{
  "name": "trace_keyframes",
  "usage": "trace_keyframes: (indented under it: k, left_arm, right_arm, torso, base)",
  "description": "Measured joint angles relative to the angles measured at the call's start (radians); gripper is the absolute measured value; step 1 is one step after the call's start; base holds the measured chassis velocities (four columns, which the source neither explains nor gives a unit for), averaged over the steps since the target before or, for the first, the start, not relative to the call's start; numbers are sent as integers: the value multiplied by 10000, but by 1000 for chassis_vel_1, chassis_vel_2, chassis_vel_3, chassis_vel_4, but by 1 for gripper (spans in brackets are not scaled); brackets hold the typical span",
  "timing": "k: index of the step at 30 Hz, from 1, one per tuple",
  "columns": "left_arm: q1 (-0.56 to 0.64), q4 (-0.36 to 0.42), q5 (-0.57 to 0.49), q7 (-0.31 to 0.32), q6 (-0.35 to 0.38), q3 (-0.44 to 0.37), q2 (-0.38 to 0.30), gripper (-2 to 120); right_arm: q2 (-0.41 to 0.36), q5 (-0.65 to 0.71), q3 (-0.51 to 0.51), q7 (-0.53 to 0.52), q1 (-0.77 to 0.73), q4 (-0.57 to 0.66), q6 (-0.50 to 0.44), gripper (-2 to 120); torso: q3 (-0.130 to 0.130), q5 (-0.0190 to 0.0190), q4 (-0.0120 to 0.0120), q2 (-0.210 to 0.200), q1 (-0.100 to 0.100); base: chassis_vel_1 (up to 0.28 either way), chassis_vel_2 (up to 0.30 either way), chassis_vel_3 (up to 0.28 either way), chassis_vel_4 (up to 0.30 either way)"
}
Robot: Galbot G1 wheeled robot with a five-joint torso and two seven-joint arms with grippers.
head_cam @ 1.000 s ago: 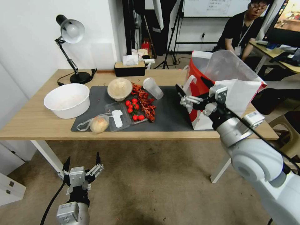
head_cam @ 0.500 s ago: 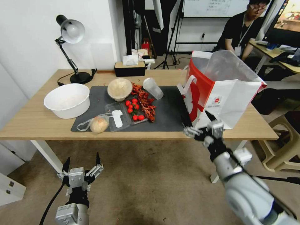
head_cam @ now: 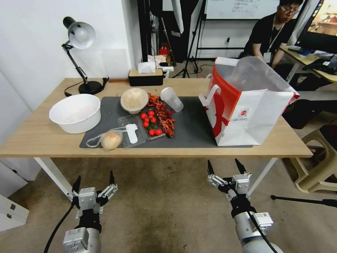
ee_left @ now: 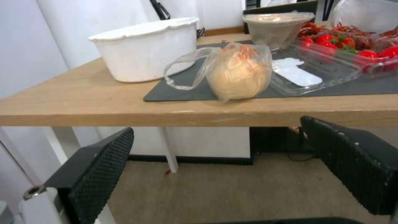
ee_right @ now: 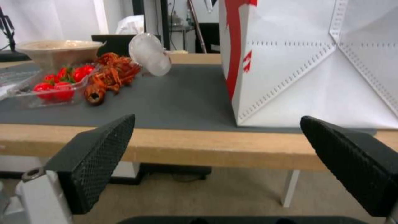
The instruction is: Pick up the trash from the table and place it into the takeout bag.
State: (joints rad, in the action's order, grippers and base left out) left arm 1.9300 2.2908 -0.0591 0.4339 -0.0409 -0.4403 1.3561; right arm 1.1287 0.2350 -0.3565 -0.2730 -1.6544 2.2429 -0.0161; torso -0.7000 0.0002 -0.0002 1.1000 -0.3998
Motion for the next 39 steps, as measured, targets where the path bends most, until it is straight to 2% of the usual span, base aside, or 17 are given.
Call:
trace_keyframes:
  k: [5,9,14,16,18,19,23,24,28,31,39]
  left_arm:
    - [-58,-2,-66,-54,20,25,-35,100]
    - [-72,-37,-72,-88,21,51,-54,100]
    - [-80,-54,-72,-92,28,46,-80,100]
    - [-99,-64,-72,-92,36,40,-97,100]
    - [-100,-64,-70,-90,43,35,-76,100]
    - [-100,-64,-70,-90,43,35,-76,100]
    - [-49,-27,-48,-65,36,9,-6,100]
    - [-49,-27,-48,-65,36,9,-6,100]
    - [-32,-26,-11,-60,29,5,34,100]
    - [-41,-26,21,-59,43,2,70,100]
    - [-3,-26,25,-60,62,-42,34,100]
  right_arm:
    - [466,-527,193,-42,-646,-382,-805,100]
    - [687,-625,282,-14,-667,-737,-1075,100]
    - [544,-527,243,17,-351,-723,-1032,100]
    - [271,-82,296,292,290,-595,-831,100]
    - [-192,639,683,949,1562,-625,-354,100]
    - [-192,639,683,949,1562,-625,-354,100]
    - [-593,1602,1575,1566,3390,-1116,559,100]
    - [-593,1602,1575,1566,3390,-1116,559,100]
    - [-449,1594,2279,1355,4299,-1578,821,100]
    - [-178,1353,3000,569,5275,-1958,1439,100]
    - [21,1666,3611,-483,6480,-2451,2402,100]
  torso:
    - [1,-3,0,1,-2]
    - [0,-3,3,0,-3]
    - [0,-2,3,0,-3]
    - [0,-3,0,-1,-2]
    - [0,-2,4,-2,-4]
    - [0,-2,4,-2,-4]
    - [0,-3,3,-2,-3]
    - [0,-3,3,-2,-3]
    - [-1,-1,3,-2,-3]
    - [-1,-2,3,-2,-4]
    - [-1,-3,2,-2,-1]
  base:
    - [0,0,0,0]
    - [0,0,0,0]
    - [0,0,0,0]
    - [0,0,0,0]
    - [0,0,0,0]
    - [0,0,0,0]
    - [0,0,0,0]
    - [0,0,0,0]
    - [0,0,0,0]
    - [0,0,0,0]
    - [0,0,0,0]
